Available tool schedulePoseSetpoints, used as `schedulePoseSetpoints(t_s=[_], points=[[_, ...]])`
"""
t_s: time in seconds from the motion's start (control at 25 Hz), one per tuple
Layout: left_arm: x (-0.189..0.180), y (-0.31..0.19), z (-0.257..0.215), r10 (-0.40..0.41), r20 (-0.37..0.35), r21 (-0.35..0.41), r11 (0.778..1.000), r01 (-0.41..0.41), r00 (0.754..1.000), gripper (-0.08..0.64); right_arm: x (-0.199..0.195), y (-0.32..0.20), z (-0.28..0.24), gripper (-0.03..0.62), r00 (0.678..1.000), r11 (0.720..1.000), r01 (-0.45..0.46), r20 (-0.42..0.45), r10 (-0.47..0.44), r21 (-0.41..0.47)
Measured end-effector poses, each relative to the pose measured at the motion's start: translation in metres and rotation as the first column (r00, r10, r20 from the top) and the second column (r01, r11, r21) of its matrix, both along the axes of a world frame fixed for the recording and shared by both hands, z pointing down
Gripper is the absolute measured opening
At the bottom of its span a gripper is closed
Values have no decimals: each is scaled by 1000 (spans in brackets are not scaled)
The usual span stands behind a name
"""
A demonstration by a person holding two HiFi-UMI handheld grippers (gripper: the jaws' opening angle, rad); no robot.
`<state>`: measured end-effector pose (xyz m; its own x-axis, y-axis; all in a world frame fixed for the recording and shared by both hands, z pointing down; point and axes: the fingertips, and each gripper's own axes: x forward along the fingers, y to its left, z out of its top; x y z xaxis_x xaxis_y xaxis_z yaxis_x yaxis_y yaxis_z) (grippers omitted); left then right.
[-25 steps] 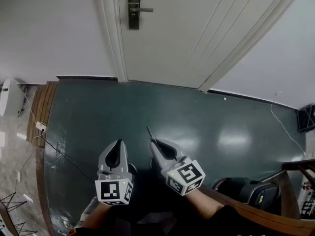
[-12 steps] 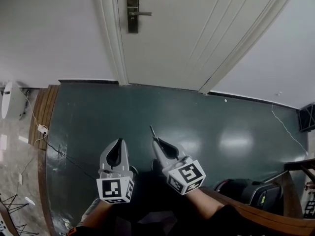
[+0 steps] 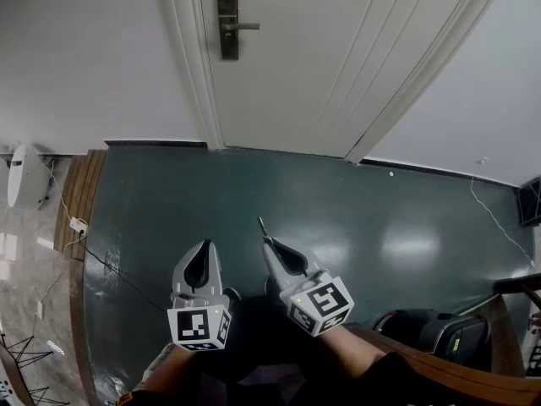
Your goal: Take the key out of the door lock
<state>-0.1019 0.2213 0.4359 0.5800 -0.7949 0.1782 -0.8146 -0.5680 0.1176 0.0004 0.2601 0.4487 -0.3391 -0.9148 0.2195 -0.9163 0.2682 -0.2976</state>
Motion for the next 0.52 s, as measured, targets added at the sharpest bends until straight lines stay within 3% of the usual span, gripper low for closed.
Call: schedulePoseSetpoints(t_s=[0.52], points=[[3,3,0,2,8,2,1000,-2,1000,17,3,3,4,14,1000,1000,2,17,-2,-11]])
